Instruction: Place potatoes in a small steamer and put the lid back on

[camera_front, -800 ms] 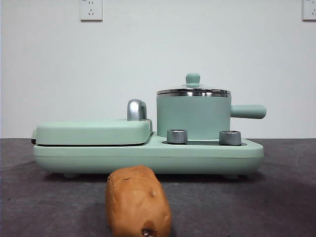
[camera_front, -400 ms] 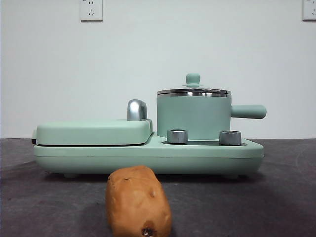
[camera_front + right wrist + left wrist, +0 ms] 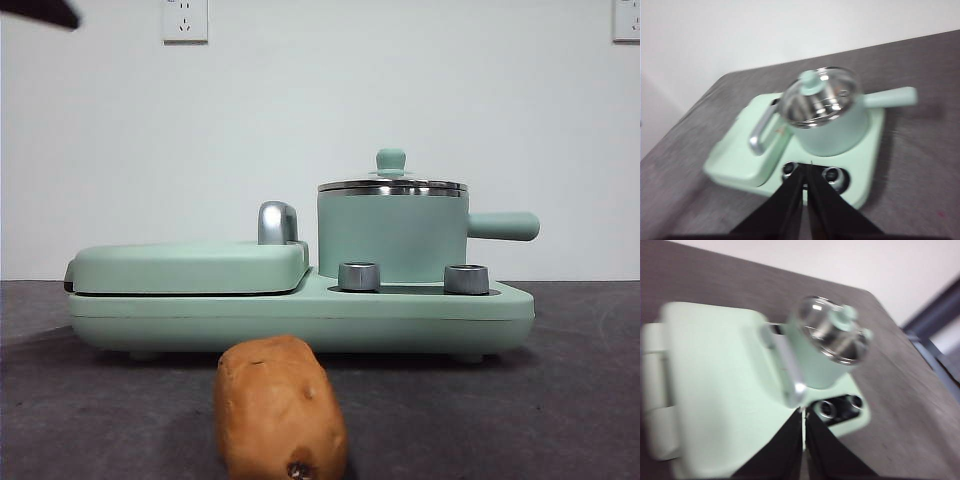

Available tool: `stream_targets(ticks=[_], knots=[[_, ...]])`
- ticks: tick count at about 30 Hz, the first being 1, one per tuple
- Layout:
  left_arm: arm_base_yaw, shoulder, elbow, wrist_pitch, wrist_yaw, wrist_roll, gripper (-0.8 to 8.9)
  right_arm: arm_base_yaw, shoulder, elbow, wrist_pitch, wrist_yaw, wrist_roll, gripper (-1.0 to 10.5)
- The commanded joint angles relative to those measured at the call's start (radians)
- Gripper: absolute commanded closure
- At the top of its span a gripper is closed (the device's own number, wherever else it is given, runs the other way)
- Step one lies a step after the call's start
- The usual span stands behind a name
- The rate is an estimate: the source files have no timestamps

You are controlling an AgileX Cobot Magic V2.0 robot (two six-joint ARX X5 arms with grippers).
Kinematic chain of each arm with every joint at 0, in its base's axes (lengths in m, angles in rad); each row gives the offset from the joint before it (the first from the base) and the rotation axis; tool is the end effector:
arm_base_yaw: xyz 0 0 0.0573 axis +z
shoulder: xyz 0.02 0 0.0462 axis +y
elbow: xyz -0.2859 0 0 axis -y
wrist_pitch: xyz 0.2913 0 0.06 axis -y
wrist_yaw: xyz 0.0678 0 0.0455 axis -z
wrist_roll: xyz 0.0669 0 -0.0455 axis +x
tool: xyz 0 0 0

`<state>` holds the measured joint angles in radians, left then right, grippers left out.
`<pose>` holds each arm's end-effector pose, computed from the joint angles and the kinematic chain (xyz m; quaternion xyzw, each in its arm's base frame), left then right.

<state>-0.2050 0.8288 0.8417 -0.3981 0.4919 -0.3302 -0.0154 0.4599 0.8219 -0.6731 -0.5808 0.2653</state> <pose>0.2234 -0.0787 0.3304 -0.1786 0.2419 -0.2994 0.9055 0.1333 0.0347 0.3518 0.1706 0.1832 0.2536 0.9344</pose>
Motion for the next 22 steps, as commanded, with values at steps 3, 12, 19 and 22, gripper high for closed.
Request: stream_targets(ticks=[3,12,19,22], knots=[[-0.061,0.108,0.127,-0.1,0.09,0.112,8.06,0.001,0.09,0.093,-0.024,-0.107,-0.111,9.3],[-0.155,0.152,0.177,-0.14,0.187,0.275,8.06,0.001,0.119,0.116,-0.027,-0.16,-0.169,9.3],[-0.162,0.152,0.177,-0.14,0.185,0.285,4.88,0.001,0.119,0.116,-0.033,-0.151,-0.168,5.7],[-0.162,0.152,0.177,-0.146,0.185,0.281,4.25,0.001,0.119,0.116,-0.038,-0.151,-0.167,4.5]])
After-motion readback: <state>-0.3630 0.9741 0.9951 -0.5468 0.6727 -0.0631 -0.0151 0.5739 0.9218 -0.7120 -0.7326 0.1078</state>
